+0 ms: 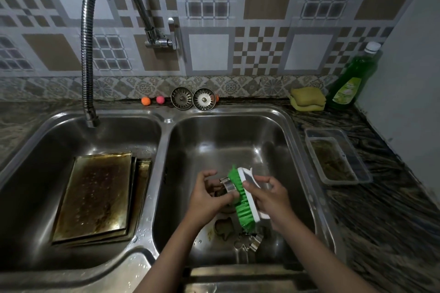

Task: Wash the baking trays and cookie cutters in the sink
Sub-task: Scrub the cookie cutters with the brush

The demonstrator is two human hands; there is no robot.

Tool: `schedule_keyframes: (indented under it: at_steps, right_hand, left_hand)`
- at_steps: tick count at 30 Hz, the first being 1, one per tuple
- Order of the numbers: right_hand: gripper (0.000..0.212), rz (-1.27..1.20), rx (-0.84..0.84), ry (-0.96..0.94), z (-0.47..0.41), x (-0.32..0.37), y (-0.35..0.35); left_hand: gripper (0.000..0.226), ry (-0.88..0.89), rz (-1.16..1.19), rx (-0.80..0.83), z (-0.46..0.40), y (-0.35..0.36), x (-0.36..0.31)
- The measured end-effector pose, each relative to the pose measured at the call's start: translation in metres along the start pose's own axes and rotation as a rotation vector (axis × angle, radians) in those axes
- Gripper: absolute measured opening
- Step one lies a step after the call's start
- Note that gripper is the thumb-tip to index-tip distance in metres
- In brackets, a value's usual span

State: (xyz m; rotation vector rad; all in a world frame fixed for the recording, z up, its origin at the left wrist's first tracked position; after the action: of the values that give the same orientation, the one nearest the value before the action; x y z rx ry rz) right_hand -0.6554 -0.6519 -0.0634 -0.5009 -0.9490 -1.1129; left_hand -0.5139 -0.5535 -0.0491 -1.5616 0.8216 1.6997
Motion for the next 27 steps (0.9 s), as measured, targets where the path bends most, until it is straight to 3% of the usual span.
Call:
schedule_keyframes:
  at_steps: [5, 8, 11, 16, 20, 22, 27]
  right_hand:
    - [0.038, -0.131, -0.069, -0.017, 0.001, -0.005, 0.004]
    - [0.039, -0.103, 0.032, -0.067, 0.004, 0.001, 0.009]
    - [0.038, 0.027, 0.034, -0.094, -0.001, -0.003, 0.012]
    - [0.041, 0.185, -0.118, -0.154, -0.014, 0.004, -0.005]
    - [0.046, 0.009, 0.038, -0.150, -0.004, 0.012, 0.002]
    - [0.045, 0.038, 0.090, -0.137, -0.002, 0.006, 0.008]
    - [0.043, 0.383, -0.043, -0.275, -0.015, 0.013, -0.006]
  left_hand:
    - [0.025, -0.112, 0.225, -0.181, 0.009, 0.004, 0.025]
    - [0.016, -0.185, 0.309, -0.190, 0.009, 0.005, 0.032]
    - [0.017, -0.207, 0.394, -0.101, 0.008, 0.009, 0.027]
    - [0.023, -0.207, 0.284, -0.002, 0.011, 0.012, 0.028]
    - [0.022, -0.229, 0.340, -0.070, 0.003, 0.013, 0.023]
    - [0.023, -0.246, 0.417, -0.069, 0.003, 0.016, 0.019]
    - [0.026, -0.263, 0.458, 0.027, 0.012, 0.006, 0.016]
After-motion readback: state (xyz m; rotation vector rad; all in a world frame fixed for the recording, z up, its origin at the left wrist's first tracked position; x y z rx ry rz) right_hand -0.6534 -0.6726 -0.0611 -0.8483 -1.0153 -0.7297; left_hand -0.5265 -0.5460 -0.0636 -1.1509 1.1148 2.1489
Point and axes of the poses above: each hand's wrist, its own z-axis away from the middle knuckle, its own y-axis out of the palm, x = y × z, the point moved 4 cm from there along -z, towards the middle knuckle, and after that the axes turned 8 degrees about y, right-handed, at the moved point
